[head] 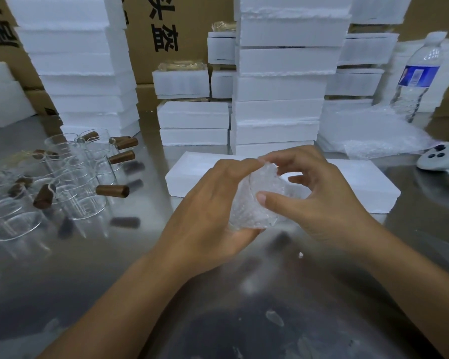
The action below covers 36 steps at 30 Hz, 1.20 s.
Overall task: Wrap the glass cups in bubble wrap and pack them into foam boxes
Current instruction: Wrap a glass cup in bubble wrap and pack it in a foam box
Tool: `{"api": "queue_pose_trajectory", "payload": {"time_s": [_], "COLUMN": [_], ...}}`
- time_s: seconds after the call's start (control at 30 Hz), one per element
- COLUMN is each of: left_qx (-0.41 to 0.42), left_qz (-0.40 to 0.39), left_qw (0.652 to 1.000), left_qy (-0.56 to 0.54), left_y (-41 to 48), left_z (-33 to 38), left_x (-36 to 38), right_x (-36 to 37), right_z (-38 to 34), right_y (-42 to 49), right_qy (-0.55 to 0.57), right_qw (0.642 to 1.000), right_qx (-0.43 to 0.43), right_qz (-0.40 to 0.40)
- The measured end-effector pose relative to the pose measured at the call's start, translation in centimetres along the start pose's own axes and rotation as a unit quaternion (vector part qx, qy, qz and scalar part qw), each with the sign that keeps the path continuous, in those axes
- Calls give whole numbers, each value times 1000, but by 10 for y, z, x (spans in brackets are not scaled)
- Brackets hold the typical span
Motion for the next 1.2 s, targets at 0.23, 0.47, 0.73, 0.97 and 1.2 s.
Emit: {"api": "queue_pose_trajectory", "payload": {"time_s": [0.23, 0.47, 0.73, 0.97, 1.2], "left_qx": [32, 41, -109, -175, -185], "left_qz": [-12, -38, 83, 142, 129], "left_qw": [999, 998, 988, 965, 962], "left_qy": [-13, -5, -76, -132, -155], "left_y": [1, 2, -6, -10, -2], "left_z": [10, 15, -17, -23, -20], "left_x": [2, 10, -12, -18, -5], "right_x": [6, 8, -19, -13, -12], "right_z": [11, 16, 15, 37, 42], "right_y": [0, 3, 13, 20, 22], "right_qy": [-1, 9, 85, 88, 179], "right_qw": [1000, 999, 996, 989, 968], "right_qx": [31, 35, 36, 113, 155], "right_qz": [-3, -28, 12, -40, -80]}}
Point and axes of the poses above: each hand's wrist, its own y-axis towards the middle knuckle, its own x-axis out of the palm, z = x × y, the point moved 10 cm from there along y, towards the middle knuckle, and after that the axes turned 11 degrees about x, right-handed, at the moved point
